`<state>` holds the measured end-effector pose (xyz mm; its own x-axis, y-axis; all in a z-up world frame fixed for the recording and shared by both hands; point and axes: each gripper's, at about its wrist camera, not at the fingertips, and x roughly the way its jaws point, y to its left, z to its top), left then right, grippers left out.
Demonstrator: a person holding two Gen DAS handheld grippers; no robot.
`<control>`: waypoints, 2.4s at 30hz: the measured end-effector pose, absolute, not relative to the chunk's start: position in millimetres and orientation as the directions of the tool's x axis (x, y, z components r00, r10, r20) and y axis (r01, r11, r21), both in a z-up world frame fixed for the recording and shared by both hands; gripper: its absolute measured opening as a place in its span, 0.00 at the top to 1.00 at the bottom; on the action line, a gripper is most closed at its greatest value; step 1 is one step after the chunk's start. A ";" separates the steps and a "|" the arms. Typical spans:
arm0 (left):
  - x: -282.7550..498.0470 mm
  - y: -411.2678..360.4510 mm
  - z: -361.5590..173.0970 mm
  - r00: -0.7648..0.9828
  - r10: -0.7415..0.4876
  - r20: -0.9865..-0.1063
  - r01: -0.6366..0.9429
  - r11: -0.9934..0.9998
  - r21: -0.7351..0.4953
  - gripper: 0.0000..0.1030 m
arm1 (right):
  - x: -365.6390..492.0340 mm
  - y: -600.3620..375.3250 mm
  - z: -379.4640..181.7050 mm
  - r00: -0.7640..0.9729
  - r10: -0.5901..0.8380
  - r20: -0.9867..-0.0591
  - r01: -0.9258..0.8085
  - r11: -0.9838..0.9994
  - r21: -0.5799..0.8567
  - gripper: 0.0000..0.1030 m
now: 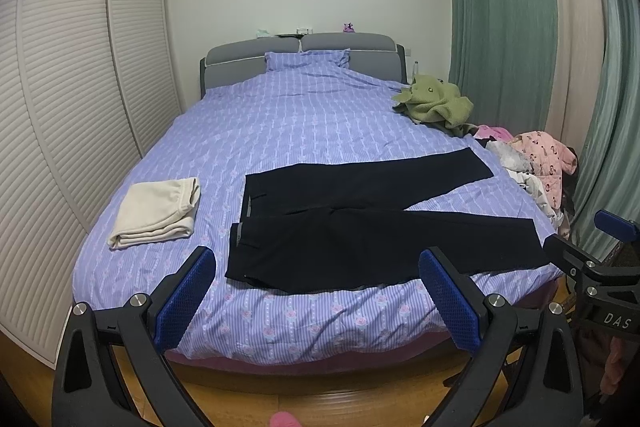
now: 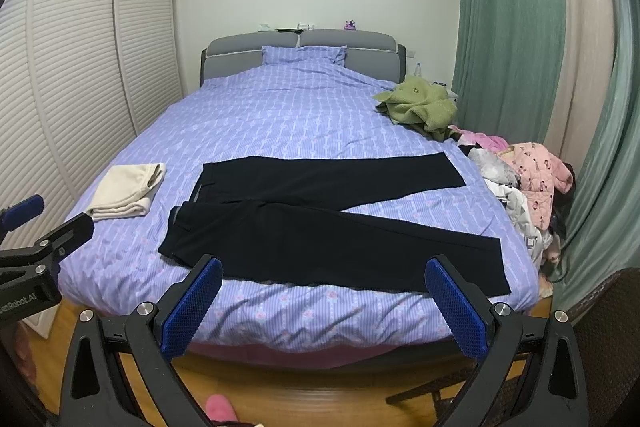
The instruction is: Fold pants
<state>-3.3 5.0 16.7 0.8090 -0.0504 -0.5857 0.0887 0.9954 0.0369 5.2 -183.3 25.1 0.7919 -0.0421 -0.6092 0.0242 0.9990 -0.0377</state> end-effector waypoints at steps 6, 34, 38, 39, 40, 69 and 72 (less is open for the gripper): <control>-2.8 5.7 16.8 0.808 -0.053 -0.587 0.090 0.995 0.034 0.00 | 4.5 -183.5 24.6 0.791 -0.041 -0.611 0.022 0.999 -0.039 0.00; 32.5 36.2 -32.7 0.756 0.024 -0.654 -0.010 1.000 0.026 0.00 | 50.8 -174.0 -28.0 0.733 -0.004 -0.681 -0.022 0.999 -0.030 0.00; 52.2 55.7 -55.6 0.727 0.062 -0.684 -0.047 0.998 0.041 0.00 | 73.1 -166.1 -54.3 0.698 0.026 -0.716 -0.043 0.999 -0.005 0.00; 58.3 60.9 -61.6 0.720 0.063 -0.691 -0.051 0.998 0.038 0.00 | 79.4 -163.7 -61.0 0.688 0.033 -0.725 -0.045 0.999 0.003 0.00; 67.3 66.6 -68.4 0.712 0.069 -0.699 -0.057 0.998 0.040 0.00 | 88.8 -160.0 -68.4 0.675 0.043 -0.737 -0.047 0.999 0.014 0.00; 275.0 137.1 -302.1 0.324 -0.049 -0.945 -0.168 0.980 -0.108 0.03 | 267.9 -157.3 -306.8 0.297 0.045 -0.954 0.297 0.945 0.137 0.02; 278.9 141.2 -318.8 0.299 -0.110 -0.948 -0.199 0.964 -0.174 0.07 | 267.9 -166.1 -318.2 0.299 0.066 -0.952 0.337 0.926 0.170 0.06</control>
